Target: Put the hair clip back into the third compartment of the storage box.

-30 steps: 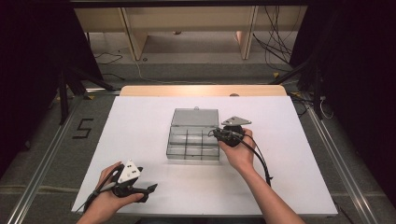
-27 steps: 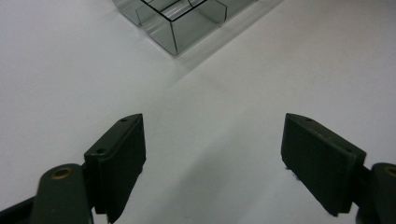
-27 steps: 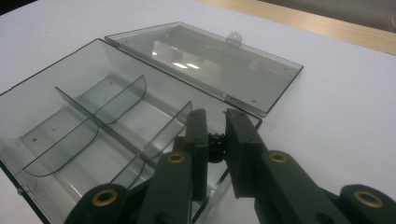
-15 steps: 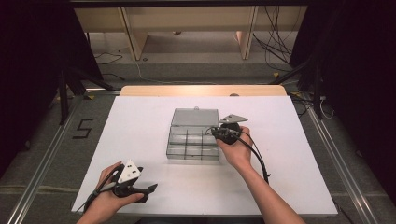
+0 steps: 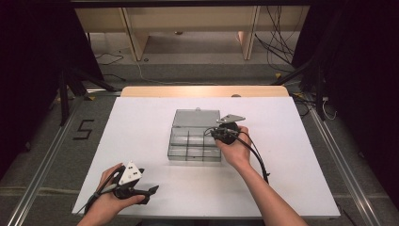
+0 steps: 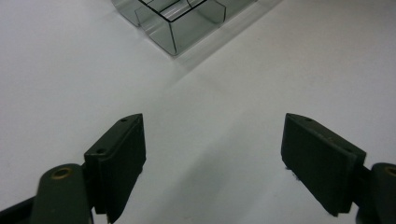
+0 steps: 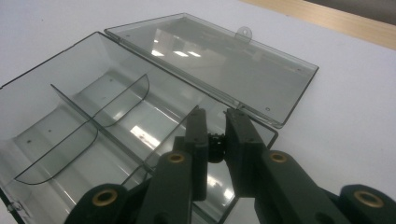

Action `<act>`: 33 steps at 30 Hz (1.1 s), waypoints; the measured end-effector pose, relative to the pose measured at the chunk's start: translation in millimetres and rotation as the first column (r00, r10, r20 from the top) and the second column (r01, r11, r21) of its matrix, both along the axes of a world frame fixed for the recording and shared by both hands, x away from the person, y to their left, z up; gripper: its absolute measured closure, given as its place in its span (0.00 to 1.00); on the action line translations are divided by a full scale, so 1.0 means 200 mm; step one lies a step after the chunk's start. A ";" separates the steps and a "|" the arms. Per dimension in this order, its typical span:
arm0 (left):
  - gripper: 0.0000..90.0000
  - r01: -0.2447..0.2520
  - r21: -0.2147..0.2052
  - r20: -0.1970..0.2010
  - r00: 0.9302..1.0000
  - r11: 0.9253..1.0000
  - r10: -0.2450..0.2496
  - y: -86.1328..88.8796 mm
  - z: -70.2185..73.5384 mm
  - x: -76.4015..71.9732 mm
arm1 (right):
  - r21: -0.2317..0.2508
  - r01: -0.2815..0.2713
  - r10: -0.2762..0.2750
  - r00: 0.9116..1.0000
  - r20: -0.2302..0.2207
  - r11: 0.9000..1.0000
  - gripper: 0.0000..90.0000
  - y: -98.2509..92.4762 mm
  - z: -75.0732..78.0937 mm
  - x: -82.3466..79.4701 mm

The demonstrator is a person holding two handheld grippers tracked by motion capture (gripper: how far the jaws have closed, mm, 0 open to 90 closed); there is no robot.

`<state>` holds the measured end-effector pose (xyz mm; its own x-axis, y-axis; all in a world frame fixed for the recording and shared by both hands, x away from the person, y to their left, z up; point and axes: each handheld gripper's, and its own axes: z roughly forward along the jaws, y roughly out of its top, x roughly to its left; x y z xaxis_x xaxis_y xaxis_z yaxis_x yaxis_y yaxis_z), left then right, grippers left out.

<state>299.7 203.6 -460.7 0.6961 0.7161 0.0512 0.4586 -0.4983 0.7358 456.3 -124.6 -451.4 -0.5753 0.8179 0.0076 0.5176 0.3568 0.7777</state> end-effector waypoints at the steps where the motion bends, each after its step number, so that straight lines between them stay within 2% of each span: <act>1: 0.24 0.000 0.000 0.000 1.000 1.000 0.000 0.00 0.00 0.00 | -0.002 -0.003 0.003 1.000 -0.004 1.000 0.89 0.00 0.00 0.00; 16: 0.24 0.001 -0.001 -0.001 1.000 1.000 -0.001 0.00 0.00 0.00 | -0.027 -0.016 0.015 0.999 -0.049 1.000 0.89 0.03 -0.01 0.04; 33: 0.24 0.001 -0.002 0.000 1.000 1.000 -0.001 0.00 0.00 0.00 | -0.083 -0.029 0.020 0.993 -0.112 0.996 0.89 0.06 -0.05 0.07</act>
